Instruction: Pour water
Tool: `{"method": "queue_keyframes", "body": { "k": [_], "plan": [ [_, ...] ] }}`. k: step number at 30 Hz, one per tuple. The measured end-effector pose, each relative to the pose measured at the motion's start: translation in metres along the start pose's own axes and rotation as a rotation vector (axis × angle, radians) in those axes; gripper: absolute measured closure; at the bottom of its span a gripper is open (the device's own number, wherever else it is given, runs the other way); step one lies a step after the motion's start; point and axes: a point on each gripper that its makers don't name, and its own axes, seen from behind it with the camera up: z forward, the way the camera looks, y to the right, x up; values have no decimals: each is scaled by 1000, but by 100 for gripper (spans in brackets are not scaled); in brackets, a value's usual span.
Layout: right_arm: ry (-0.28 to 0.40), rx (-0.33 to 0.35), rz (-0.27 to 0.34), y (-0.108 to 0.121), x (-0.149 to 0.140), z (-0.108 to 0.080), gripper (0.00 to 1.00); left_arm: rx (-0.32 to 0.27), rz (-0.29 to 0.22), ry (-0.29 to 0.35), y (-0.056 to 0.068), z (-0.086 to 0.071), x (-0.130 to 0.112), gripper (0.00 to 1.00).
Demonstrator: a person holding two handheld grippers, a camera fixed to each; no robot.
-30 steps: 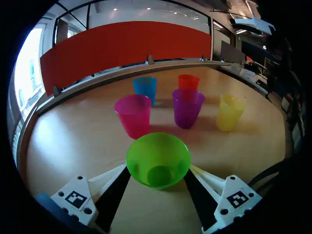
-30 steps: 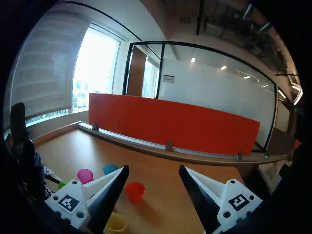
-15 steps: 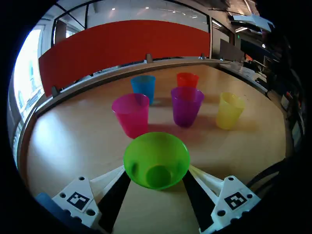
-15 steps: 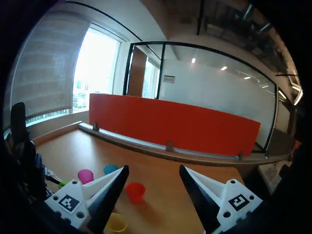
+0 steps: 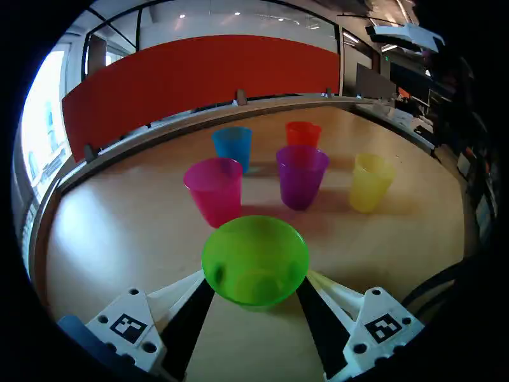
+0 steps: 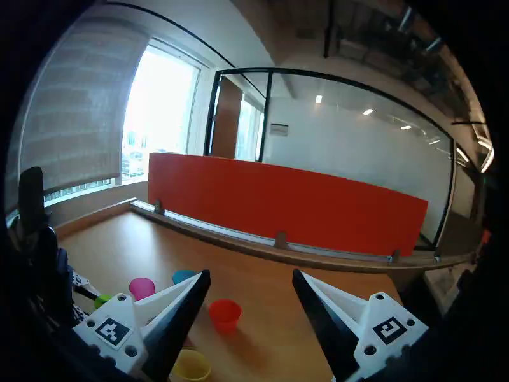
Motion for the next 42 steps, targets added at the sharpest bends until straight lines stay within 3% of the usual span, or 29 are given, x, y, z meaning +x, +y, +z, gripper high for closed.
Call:
{"method": "queue_keyframes", "body": {
  "k": [6,15,26,42],
  "plan": [
    [3,26,-14,-6,5,11,0,10,-15,21,-2,-13,11,19],
    [-17,97,-63,-24,8,43,0,35,-45,52,-4,-43,28,19],
    [-109,248,-139,-65,-12,93,0,79,-77,53,-5,-68,31,19],
    [-281,460,-187,-118,-71,150,0,107,-105,48,-7,-81,22,19]
  ]
}}
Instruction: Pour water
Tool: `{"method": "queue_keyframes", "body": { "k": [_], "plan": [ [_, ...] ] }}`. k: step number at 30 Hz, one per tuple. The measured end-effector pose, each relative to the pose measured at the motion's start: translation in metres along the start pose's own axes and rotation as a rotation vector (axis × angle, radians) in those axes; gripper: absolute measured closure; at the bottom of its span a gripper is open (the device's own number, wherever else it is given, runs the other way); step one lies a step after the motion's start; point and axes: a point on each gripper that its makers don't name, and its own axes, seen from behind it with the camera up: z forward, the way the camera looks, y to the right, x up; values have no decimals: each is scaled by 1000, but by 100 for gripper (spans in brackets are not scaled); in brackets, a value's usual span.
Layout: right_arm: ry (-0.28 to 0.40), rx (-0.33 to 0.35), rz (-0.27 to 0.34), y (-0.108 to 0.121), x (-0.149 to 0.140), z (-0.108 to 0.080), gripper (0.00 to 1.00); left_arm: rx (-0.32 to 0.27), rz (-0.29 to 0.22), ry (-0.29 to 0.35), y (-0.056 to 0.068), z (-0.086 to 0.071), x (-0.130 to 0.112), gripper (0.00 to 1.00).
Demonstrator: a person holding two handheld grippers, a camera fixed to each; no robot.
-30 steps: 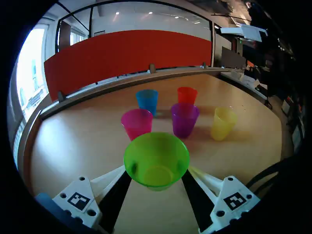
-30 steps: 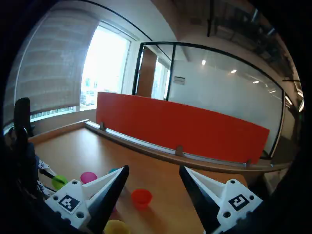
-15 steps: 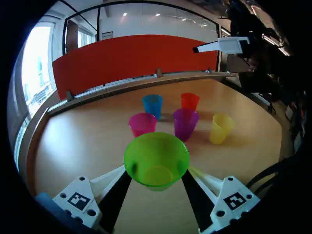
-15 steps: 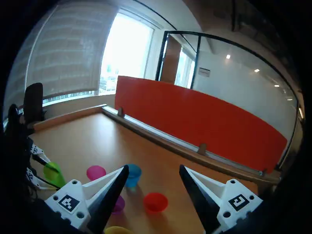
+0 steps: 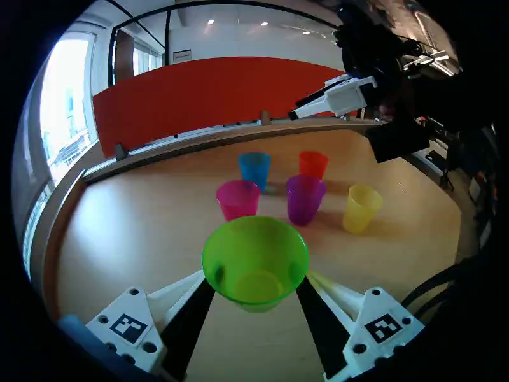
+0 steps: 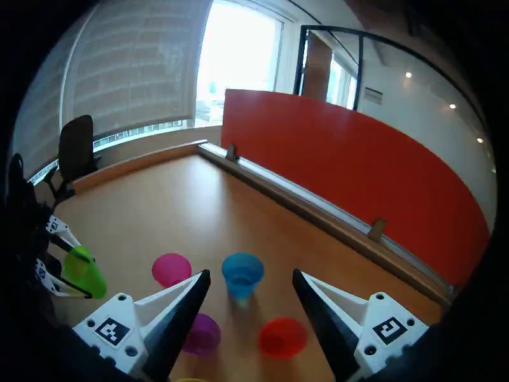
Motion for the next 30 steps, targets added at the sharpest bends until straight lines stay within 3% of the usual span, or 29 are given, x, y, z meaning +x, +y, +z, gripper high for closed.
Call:
{"method": "queue_keyframes", "body": {
  "k": [14,23,30],
  "plan": [
    [-201,92,-17,-7,-46,68,0,27,-34,2,-10,-7,-3,18],
    [-321,100,11,-4,-72,93,0,40,-59,3,-12,-10,-4,19],
    [-368,93,25,-4,-77,107,0,49,-70,1,-16,-10,-6,19]
  ]
}}
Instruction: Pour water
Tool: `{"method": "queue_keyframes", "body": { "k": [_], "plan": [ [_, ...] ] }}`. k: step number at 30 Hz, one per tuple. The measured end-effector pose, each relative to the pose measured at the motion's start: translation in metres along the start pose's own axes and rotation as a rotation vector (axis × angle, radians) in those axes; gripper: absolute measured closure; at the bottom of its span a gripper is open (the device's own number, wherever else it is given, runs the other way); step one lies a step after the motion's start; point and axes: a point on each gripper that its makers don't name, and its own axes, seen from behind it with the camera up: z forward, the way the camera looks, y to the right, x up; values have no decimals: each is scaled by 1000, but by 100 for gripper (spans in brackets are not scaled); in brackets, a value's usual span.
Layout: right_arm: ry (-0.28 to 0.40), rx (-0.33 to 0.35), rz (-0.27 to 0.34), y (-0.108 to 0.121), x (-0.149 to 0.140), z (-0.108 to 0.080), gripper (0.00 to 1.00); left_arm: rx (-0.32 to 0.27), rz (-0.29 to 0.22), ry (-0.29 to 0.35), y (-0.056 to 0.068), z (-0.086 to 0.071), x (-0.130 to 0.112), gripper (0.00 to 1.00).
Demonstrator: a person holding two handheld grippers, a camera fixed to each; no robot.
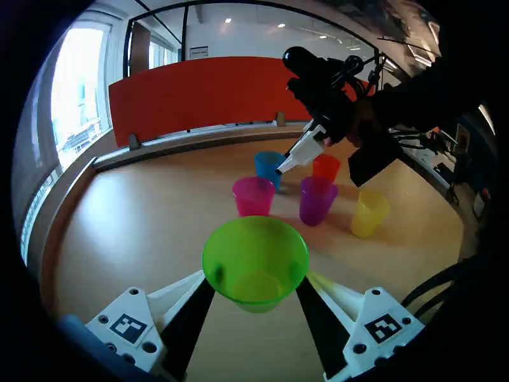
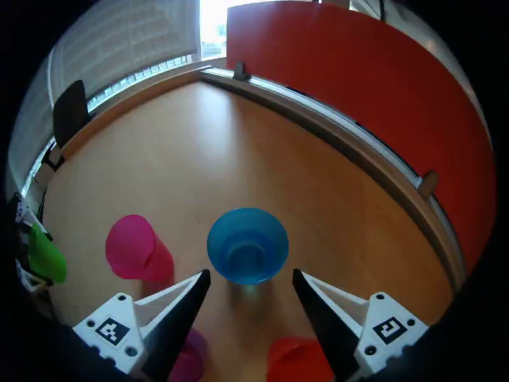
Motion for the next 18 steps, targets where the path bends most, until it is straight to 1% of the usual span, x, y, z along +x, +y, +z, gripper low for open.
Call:
{"method": "queue_keyframes", "body": {
  "k": [8,15,18],
  "plan": [
    [-21,6,9,-2,5,11,0,10,-14,2,-4,0,-1,19],
    [-30,0,15,-3,8,16,0,14,-19,1,-6,0,-2,19],
    [-30,1,22,-3,8,18,2,16,-21,2,-7,0,-2,19]
  ]
}}
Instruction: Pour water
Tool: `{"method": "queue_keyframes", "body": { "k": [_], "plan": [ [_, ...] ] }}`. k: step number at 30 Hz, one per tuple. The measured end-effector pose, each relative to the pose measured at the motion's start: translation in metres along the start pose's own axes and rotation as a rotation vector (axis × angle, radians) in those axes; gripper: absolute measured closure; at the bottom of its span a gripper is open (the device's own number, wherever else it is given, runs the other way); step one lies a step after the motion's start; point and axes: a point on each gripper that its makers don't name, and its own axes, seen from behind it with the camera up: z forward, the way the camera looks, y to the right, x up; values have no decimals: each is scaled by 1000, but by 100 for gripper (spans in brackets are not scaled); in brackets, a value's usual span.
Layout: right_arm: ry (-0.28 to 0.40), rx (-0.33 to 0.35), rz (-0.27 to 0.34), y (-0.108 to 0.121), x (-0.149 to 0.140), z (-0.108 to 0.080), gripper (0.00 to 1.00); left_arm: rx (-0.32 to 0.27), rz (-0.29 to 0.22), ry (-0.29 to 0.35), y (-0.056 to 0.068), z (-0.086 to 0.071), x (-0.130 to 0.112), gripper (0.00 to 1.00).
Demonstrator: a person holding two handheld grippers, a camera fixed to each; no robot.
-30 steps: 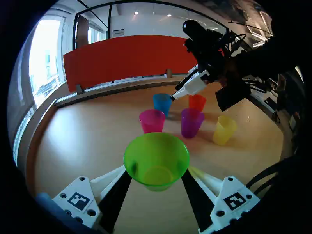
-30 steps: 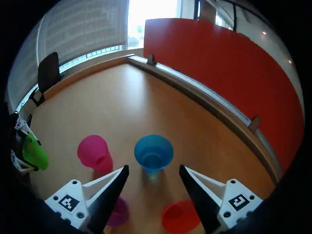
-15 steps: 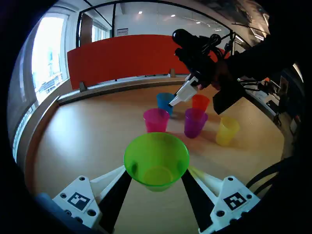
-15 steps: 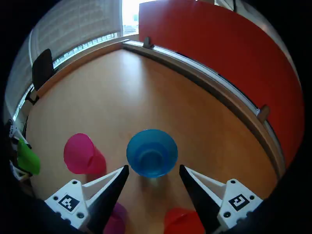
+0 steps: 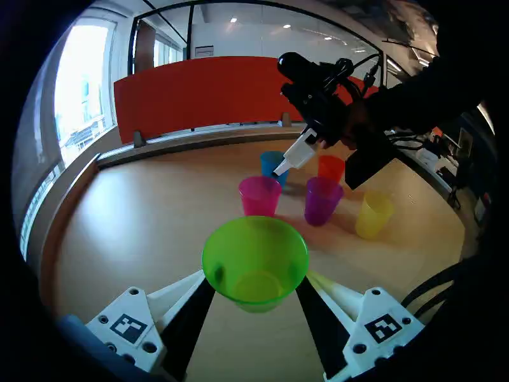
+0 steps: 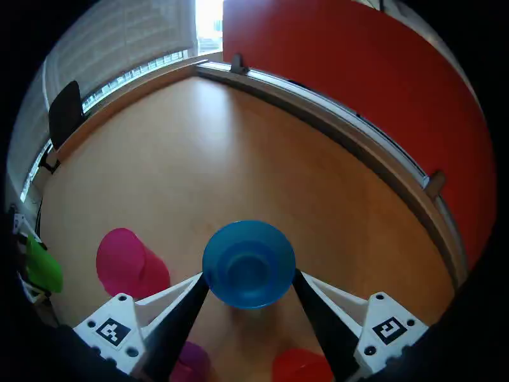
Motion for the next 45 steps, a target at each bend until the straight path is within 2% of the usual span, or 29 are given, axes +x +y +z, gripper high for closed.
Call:
{"method": "queue_keyframes", "body": {
  "k": [5,21,26,45],
  "plan": [
    [1,7,17,-1,-1,1,3,2,-7,3,-1,0,0,19],
    [-8,5,14,-3,-4,8,5,5,-7,3,-3,0,-1,19],
    [-8,-1,18,-2,-3,8,11,7,-10,2,-4,1,-1,19],
    [35,-8,12,-1,-4,8,13,6,-1,3,-5,1,0,19]
  ]
}}
